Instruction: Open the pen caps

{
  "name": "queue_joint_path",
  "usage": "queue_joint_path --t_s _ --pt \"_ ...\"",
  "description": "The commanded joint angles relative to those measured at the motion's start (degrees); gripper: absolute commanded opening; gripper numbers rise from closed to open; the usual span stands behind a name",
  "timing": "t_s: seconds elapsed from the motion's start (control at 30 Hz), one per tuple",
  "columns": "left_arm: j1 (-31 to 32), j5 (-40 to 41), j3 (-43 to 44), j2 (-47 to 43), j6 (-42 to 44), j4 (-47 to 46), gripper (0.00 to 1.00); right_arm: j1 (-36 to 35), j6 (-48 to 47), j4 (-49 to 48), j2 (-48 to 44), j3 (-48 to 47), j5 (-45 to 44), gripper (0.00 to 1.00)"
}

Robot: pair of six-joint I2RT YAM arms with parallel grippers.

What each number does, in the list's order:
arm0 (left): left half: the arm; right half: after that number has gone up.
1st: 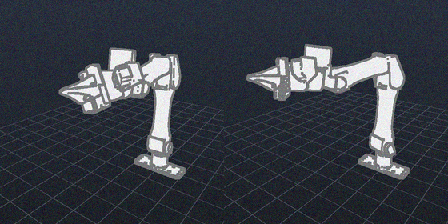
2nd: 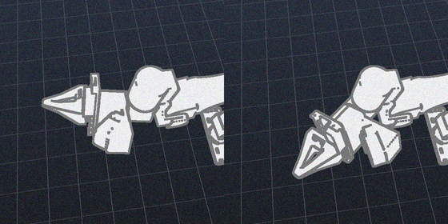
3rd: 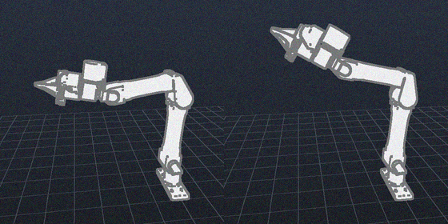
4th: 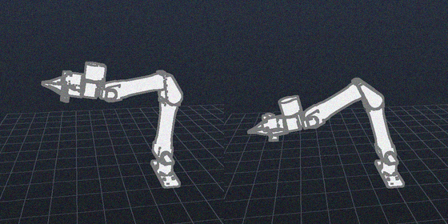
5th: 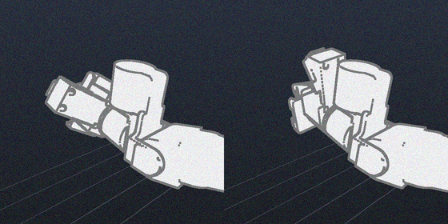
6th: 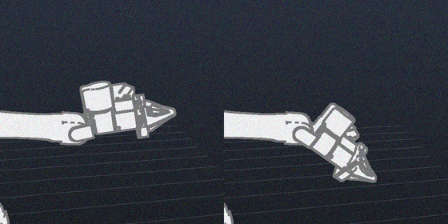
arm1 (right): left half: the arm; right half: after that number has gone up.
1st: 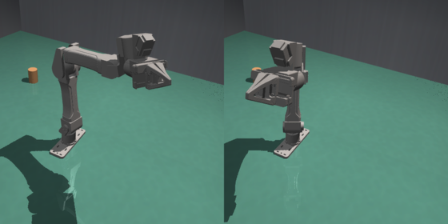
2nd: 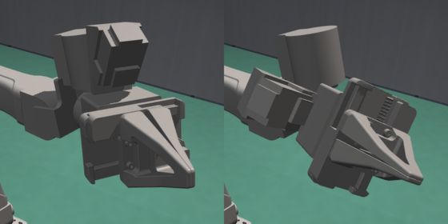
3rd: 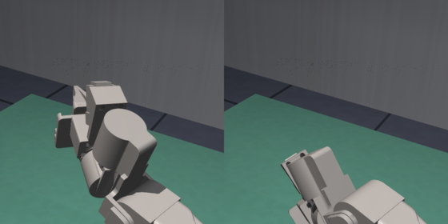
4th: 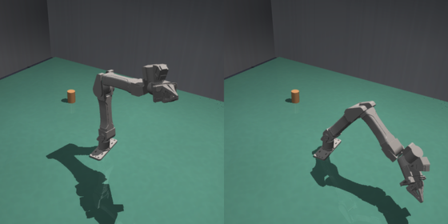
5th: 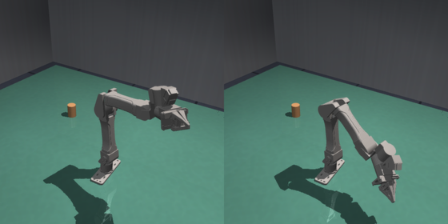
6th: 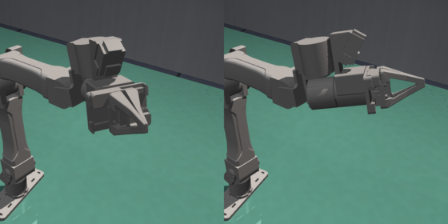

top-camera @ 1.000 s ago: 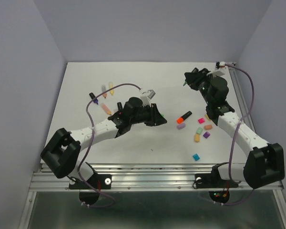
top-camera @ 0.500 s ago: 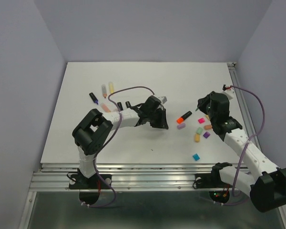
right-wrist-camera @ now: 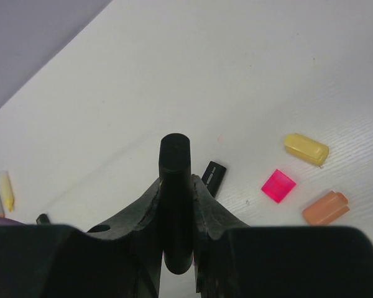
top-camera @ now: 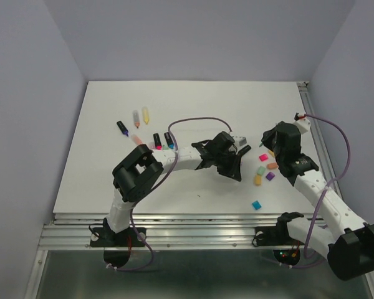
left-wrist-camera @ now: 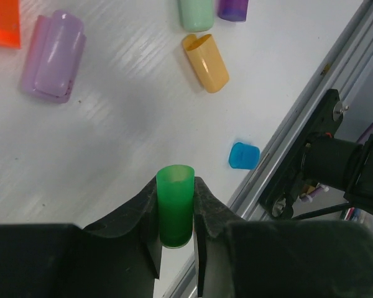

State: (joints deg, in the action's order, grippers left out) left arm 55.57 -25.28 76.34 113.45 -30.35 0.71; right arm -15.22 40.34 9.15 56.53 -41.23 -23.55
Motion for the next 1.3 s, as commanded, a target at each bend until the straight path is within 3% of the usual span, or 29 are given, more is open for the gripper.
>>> queue_joint_path --t_s 0.0,0.03,0.07,0.1,0.17,0.3,0.33,0.53,0.73,0.8,0.9,0.93,1.13,1.27 --pt "0.85 -1.79 4.34 1.60 2.22 2.54 0.30 0.19 0.79 0.35 -1.69 1.15 -2.99 0.02" --pt "0.85 -1.62 5.04 1.95 2.22 3.32 0.46 0.19 0.80 0.43 -1.86 1.42 -3.08 0.02" --pt "0.94 -1.36 5.31 2.04 2.31 3.59 0.53 0.11 0.80 0.52 -2.04 1.42 -2.99 0.02" --pt "0.94 -1.27 5.49 1.60 2.40 3.68 0.67 0.19 0.80 0.52 -2.48 1.42 -2.99 0.02" --pt "1.03 -1.09 5.67 1.25 2.49 3.77 0.76 0.19 0.88 0.70 -2.74 1.51 -3.08 0.02" --pt "0.94 -0.74 5.84 -0.59 3.10 3.86 0.82 0.11 0.80 0.78 -3.36 1.51 -2.64 0.02" --pt "1.03 -0.56 5.58 -1.73 3.19 3.77 0.98 0.11 0.88 0.78 -3.36 1.42 -2.38 0.02" --pt "0.59 2.16 3.92 -6.82 4.07 3.16 0.99 0.11 0.89 -0.18 -2.83 1.51 1.39 0.02" --pt "-4.85 7.16 -5.90 -16.91 3.28 1.93 0.99 0.11 -1.84 -6.32 0.94 1.50 16.84 0.02" --pt "-7.67 7.53 -9.96 -20.27 2.32 0.53 0.99 0.19 -0.96 -11.06 3.31 1.77 25.71 0.02" --pt "-16.69 7.78 -18.75 -29.13 -0.32 -2.29 0.99 -0.42 0.53 -15.03 10.95 0.28 36.36 0.01" --pt "-16.72 8.92 -20.42 -29.16 -0.76 -2.38 0.99 -1.03 0.71 -15.38 13.06 -0.42 37.95 0.02" --pt "-25.94 16.04 -29.65 -40.13 -2.26 -0.80 0.99 -14.37 -3.42 -12.22 31.60 -13.42 36.20 0.05" --pt "-29.64 16.93 -32.21 -44.45 -1.82 -0.80 0.99 -18.43 -5.35 -11.96 42.32 -22.03 39.28 0.05"
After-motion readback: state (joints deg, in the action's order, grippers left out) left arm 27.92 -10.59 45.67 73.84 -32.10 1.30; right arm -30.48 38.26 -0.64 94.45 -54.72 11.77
